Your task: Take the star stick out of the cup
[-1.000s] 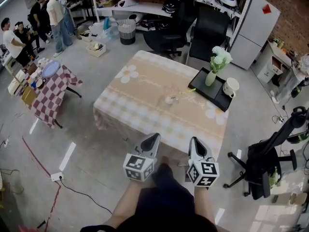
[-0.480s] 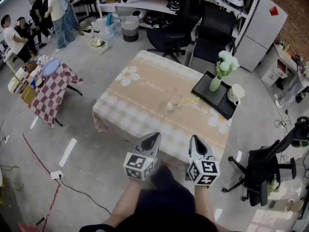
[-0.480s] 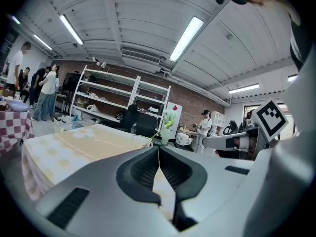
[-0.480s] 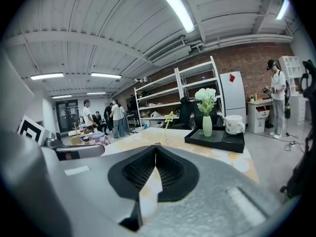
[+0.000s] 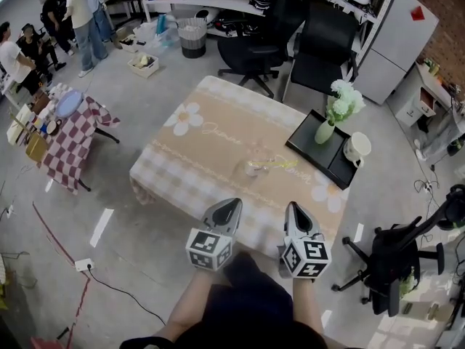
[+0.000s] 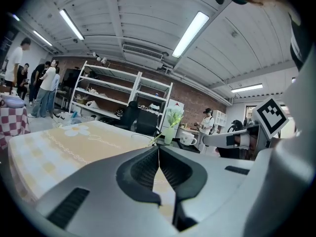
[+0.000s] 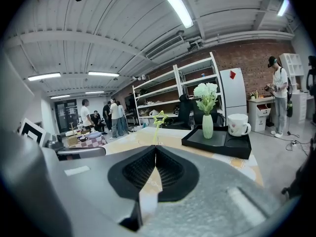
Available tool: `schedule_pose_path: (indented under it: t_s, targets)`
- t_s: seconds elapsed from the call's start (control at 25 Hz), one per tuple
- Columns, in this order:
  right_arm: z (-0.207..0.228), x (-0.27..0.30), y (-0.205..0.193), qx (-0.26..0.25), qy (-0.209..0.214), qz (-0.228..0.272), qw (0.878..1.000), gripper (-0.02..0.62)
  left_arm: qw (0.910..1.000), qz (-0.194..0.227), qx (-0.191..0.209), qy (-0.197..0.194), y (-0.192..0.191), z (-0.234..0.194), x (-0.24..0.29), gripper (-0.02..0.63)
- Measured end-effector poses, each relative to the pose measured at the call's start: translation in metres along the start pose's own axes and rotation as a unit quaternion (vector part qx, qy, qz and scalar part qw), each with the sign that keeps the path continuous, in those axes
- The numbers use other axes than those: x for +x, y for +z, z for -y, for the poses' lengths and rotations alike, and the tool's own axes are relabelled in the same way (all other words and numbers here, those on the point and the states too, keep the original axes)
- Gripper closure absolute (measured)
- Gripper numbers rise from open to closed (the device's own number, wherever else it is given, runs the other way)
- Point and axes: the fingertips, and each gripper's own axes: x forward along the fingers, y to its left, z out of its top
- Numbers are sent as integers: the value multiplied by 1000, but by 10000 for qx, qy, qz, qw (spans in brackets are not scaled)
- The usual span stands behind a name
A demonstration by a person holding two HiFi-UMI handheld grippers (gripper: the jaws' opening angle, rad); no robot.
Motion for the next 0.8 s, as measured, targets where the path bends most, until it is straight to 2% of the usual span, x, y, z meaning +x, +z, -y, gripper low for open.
schedule_pose_path:
  t_s: [0.8]
  targets:
    - [26, 72, 25, 135, 210, 18, 9997, 592, 9997, -137, 6, 189, 12, -35, 67, 595]
